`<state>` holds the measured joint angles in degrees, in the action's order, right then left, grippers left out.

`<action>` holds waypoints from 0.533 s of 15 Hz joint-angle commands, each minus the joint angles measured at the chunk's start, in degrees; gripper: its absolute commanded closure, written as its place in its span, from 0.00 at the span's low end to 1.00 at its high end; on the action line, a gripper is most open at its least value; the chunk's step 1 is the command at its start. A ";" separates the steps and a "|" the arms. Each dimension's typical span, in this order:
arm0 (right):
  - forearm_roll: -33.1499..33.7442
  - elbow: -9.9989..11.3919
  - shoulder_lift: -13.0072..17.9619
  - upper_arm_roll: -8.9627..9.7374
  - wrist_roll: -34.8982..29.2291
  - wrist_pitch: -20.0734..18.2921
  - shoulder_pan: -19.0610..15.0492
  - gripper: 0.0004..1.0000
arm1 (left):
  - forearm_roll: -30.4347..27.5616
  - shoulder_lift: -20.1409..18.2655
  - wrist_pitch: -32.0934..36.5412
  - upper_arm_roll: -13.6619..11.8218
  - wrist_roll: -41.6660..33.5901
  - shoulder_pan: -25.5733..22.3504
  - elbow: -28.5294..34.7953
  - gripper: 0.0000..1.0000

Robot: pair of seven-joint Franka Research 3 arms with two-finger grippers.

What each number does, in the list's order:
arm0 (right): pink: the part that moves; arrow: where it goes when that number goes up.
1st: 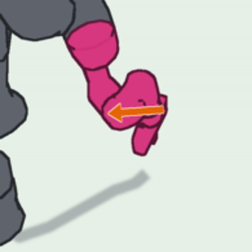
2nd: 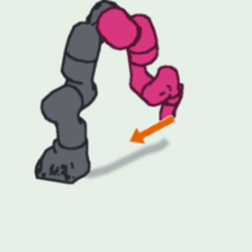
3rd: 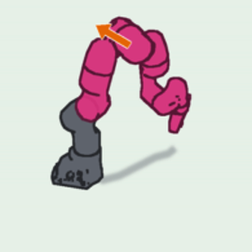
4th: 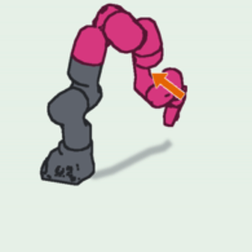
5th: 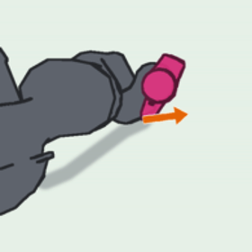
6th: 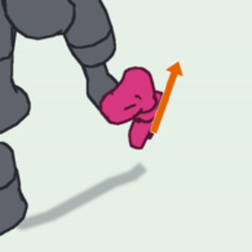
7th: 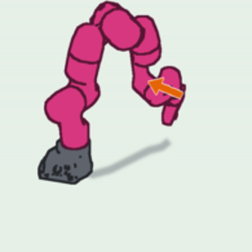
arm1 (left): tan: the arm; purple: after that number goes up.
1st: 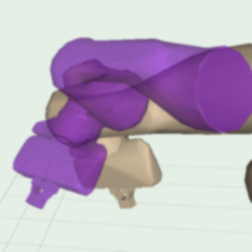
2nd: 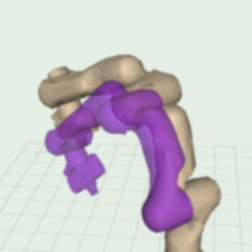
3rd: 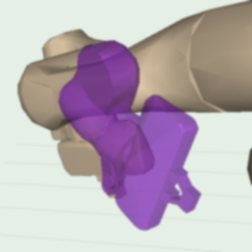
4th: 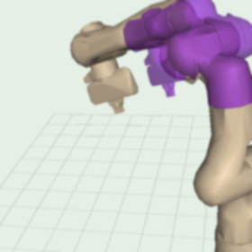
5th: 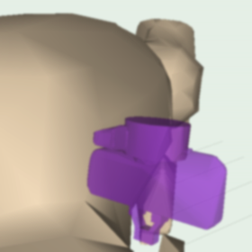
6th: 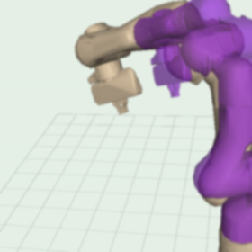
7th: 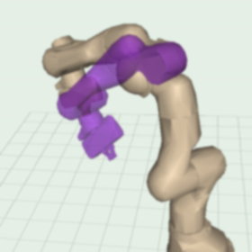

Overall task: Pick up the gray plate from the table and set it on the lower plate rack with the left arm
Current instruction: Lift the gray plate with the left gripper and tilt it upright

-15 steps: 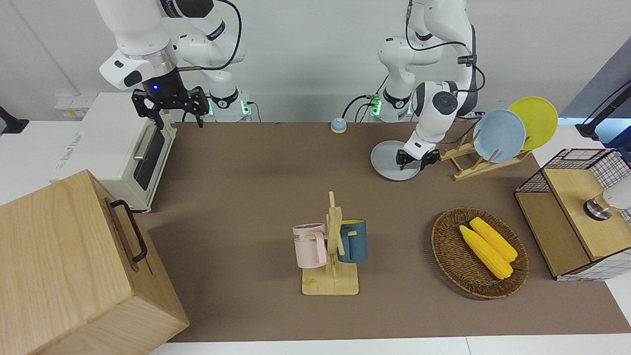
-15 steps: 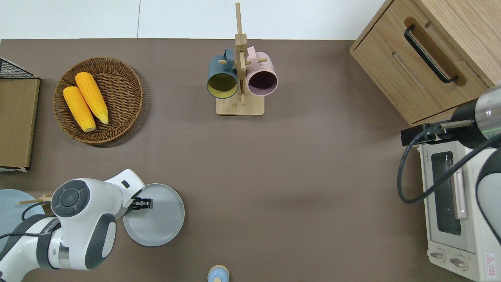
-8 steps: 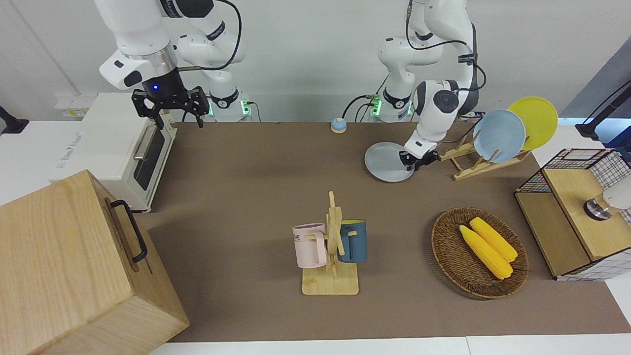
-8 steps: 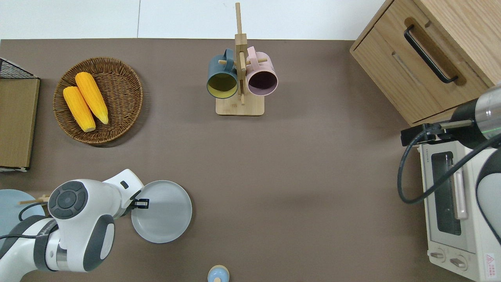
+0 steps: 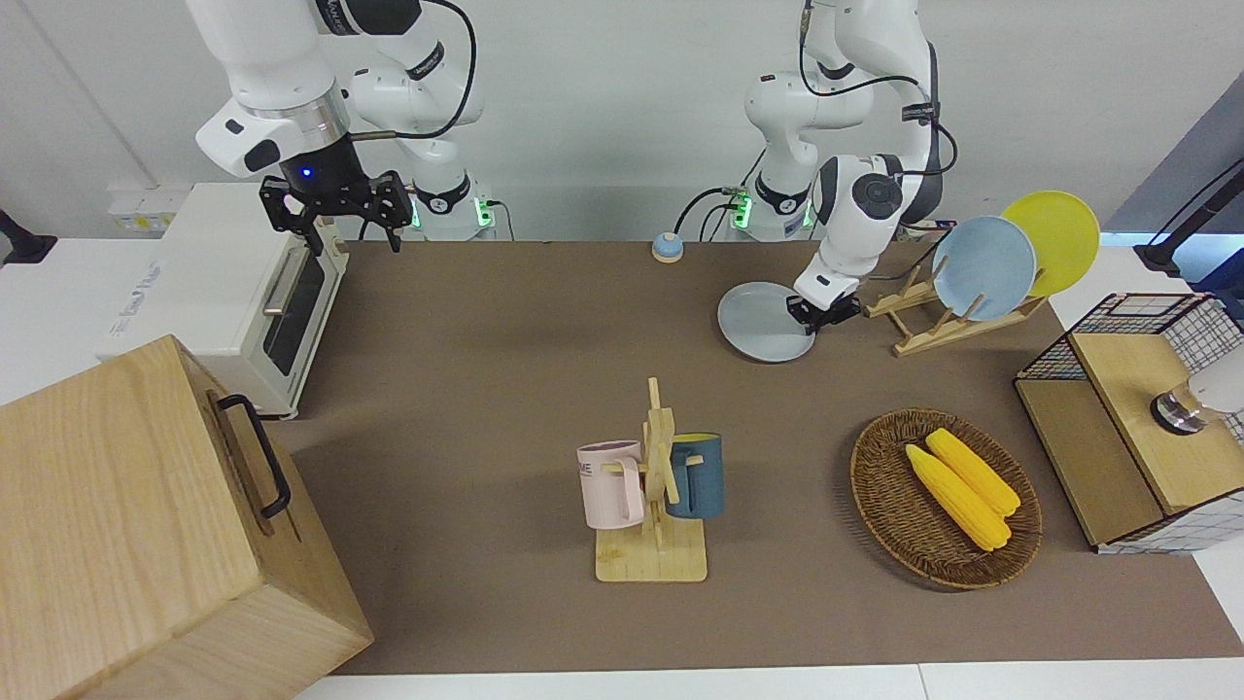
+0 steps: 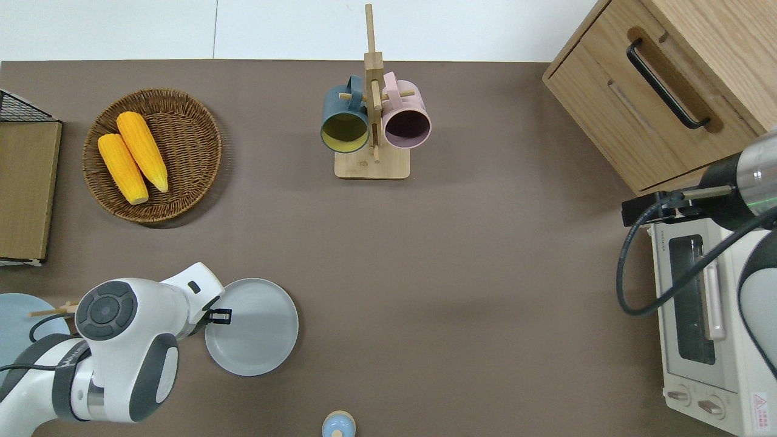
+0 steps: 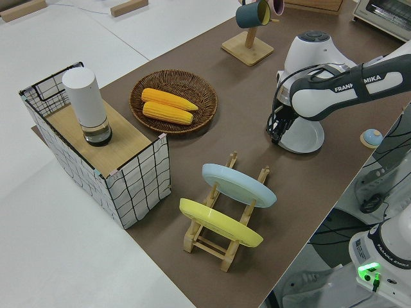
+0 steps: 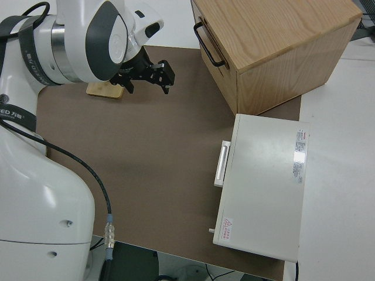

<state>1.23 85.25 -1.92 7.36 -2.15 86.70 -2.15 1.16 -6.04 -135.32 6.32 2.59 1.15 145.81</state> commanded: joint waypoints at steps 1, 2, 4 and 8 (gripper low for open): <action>0.17 -1.23 -0.54 1.17 -0.75 -0.92 -1.27 0.02 | 0.86 -0.81 3.90 -0.35 0.05 -0.45 -1.65 1.00; 0.17 -1.14 -0.54 1.17 -0.75 -0.92 -1.27 0.02 | 0.86 -1.34 6.53 -0.43 -0.21 -0.45 -2.97 1.00; 0.17 -1.23 -0.54 1.17 -0.75 -0.92 -1.27 0.02 | 0.86 -2.39 11.37 -0.52 -0.22 -0.45 -5.44 1.00; 0.17 -1.14 -0.54 1.17 -0.75 -0.92 -1.27 0.02 | 0.78 -6.44 24.37 -1.05 -0.48 -0.63 -11.76 1.00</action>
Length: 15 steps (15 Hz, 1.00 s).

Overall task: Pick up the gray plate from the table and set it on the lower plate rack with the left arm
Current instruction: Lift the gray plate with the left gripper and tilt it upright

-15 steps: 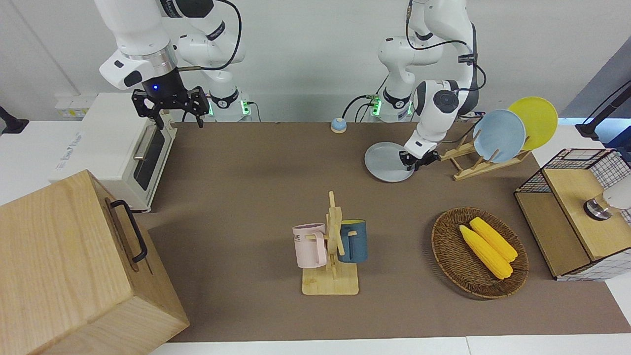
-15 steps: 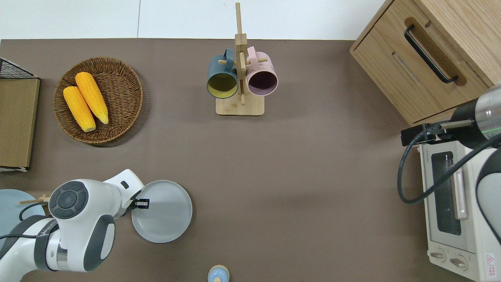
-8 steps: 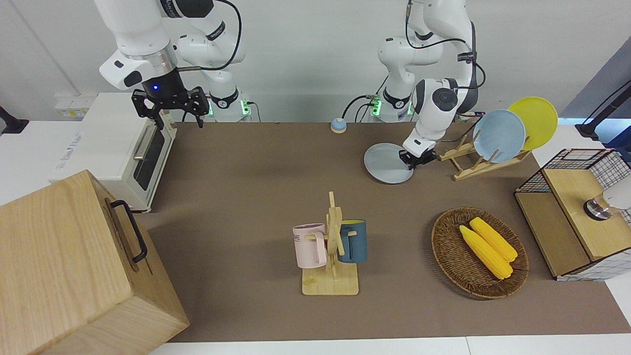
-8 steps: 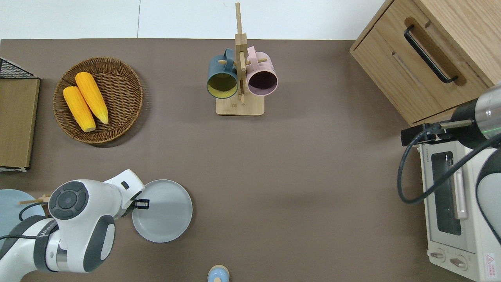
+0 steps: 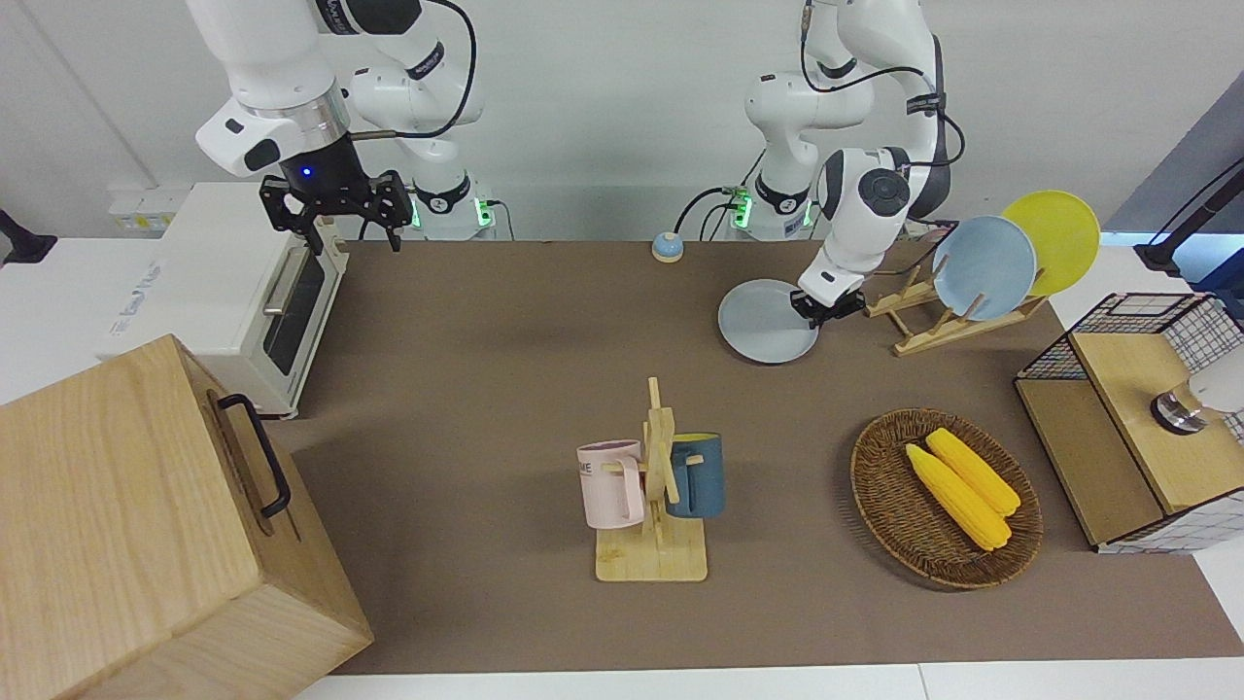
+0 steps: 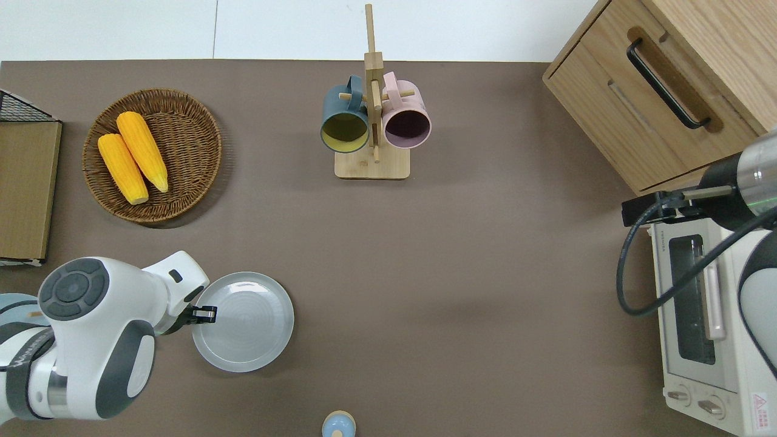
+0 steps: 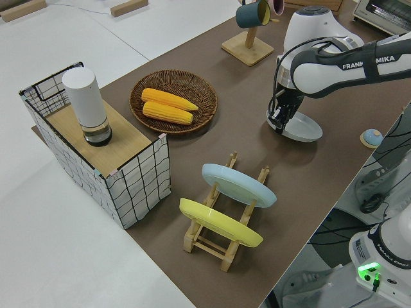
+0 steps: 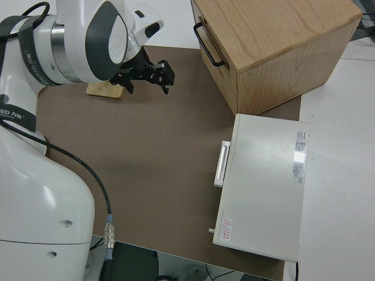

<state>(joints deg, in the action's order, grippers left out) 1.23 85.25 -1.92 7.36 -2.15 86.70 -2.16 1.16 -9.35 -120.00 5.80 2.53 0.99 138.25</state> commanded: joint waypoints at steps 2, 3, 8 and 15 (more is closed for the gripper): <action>0.17 -1.23 -0.54 1.17 -0.75 -0.92 -1.27 0.02 | 0.77 -3.92 15.81 -0.62 -1.03 -0.46 -8.24 1.00; 0.17 -1.23 -0.54 1.17 -0.75 -0.92 -1.27 0.02 | 0.77 -4.44 18.63 -0.62 -1.03 -0.46 -10.09 1.00; 0.17 -1.23 -0.54 1.17 -0.75 -0.92 -1.27 0.02 | 0.77 -6.64 28.40 -1.14 -1.12 -0.55 -15.90 1.00; 0.17 -1.14 -0.54 1.17 -0.75 -0.92 -1.27 0.02 | 5.94 -7.70 33.69 -1.59 0.28 -0.20 -21.88 1.00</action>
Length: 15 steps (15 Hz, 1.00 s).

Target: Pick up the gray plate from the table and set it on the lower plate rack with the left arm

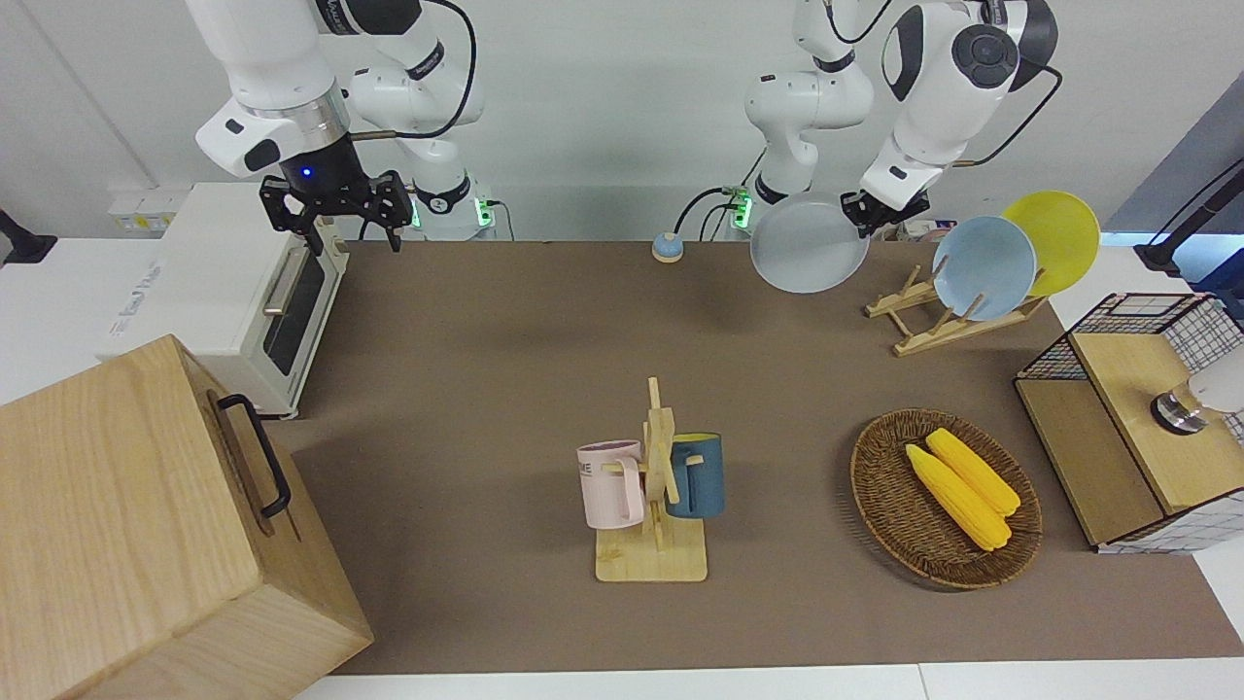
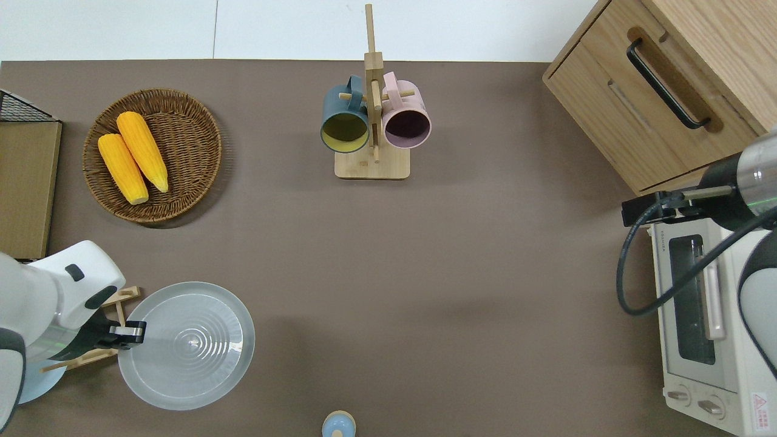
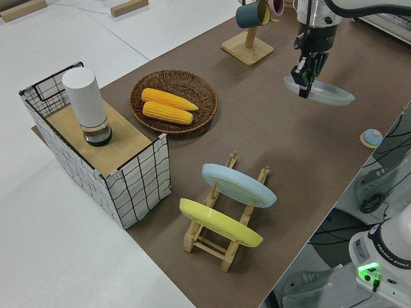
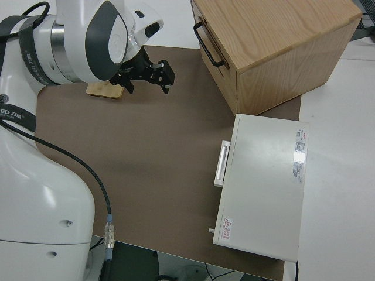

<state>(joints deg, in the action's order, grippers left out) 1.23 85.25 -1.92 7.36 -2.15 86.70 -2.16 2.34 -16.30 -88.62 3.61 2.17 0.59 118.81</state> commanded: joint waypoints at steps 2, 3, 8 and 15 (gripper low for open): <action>0.17 -1.14 -0.54 1.17 -0.75 -0.92 -1.27 0.02 | 6.79 -0.75 2.22 0.96 3.27 0.64 -3.14 1.00; 0.17 -1.14 -0.54 1.17 -0.75 -0.92 -1.27 0.02 | 8.54 -0.75 2.22 1.31 3.80 0.64 -3.41 1.00; 0.17 -1.14 -0.54 1.17 -0.75 -0.92 -1.27 0.02 | 23.90 -1.10 2.49 7.63 11.09 0.64 -3.32 1.00; 0.17 -1.23 -0.54 1.17 -0.75 -0.92 -1.27 0.02 | 41.41 -0.75 10.39 14.67 19.62 0.64 -0.17 1.00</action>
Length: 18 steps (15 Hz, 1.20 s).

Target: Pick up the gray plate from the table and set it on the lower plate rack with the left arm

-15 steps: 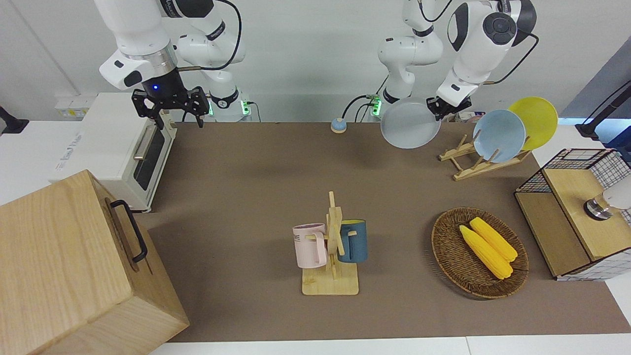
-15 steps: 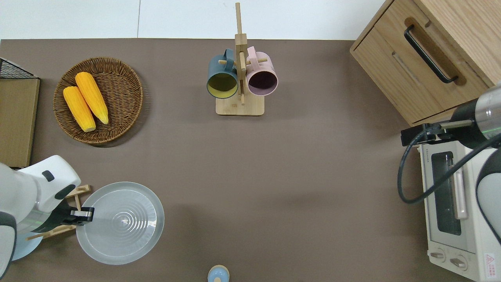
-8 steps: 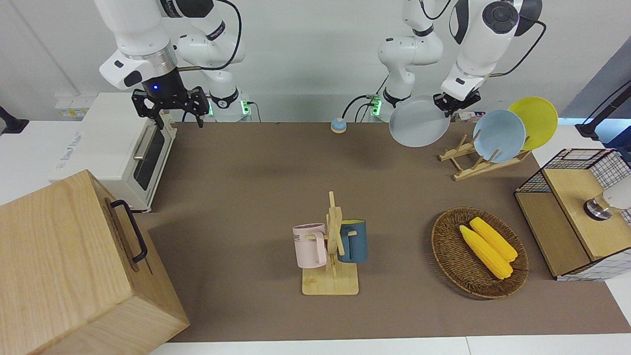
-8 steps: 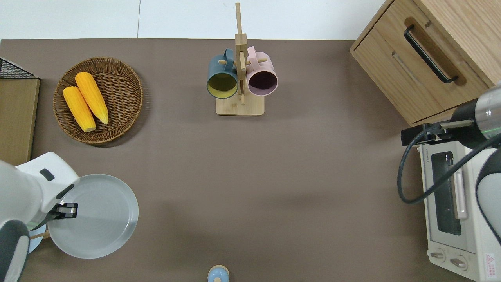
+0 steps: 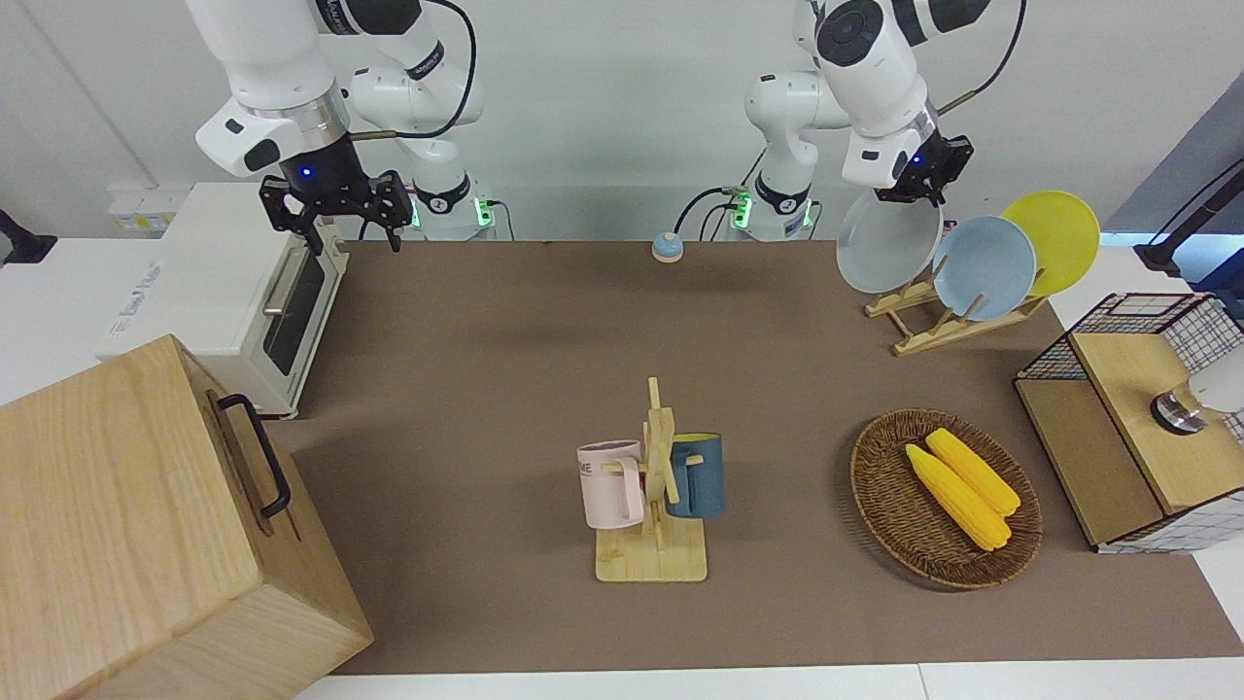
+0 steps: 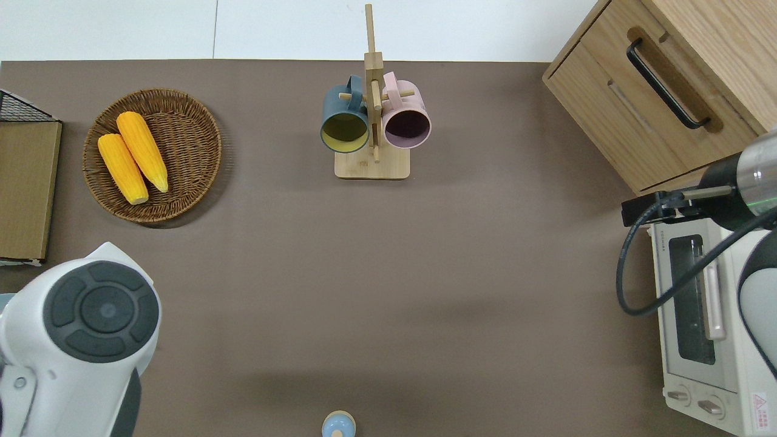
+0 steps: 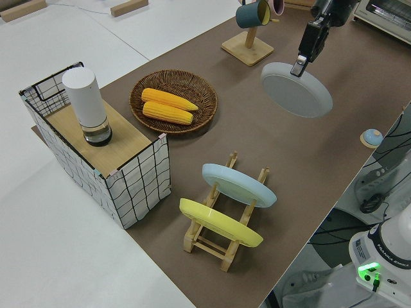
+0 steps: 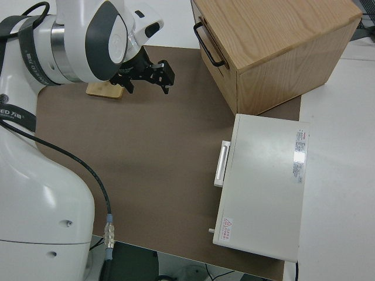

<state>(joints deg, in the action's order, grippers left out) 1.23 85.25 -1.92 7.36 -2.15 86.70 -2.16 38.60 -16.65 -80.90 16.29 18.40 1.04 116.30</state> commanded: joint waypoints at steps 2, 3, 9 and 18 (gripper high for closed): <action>0.17 -1.22 -0.54 1.17 -0.75 -0.92 -1.27 0.02 | 6.31 -0.31 3.55 2.42 8.11 0.28 3.84 1.00; 0.17 -1.14 -0.54 1.17 -0.75 -0.92 -1.27 0.02 | 6.92 -0.14 3.73 2.86 9.79 0.28 4.80 1.00; 0.17 -1.22 -0.54 1.17 -0.75 -0.92 -1.27 0.02 | 9.55 0.30 4.08 3.66 15.87 0.19 9.55 1.00; 0.17 -1.22 -0.54 1.17 -0.75 -0.92 -1.27 0.02 | 11.41 1.27 1.89 3.31 20.27 -0.43 12.54 1.00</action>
<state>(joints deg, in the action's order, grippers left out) 1.23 85.25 -1.92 7.36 -2.15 86.70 -2.16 48.37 -15.29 -77.80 19.63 36.84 0.87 127.36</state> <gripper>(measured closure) 0.013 0.991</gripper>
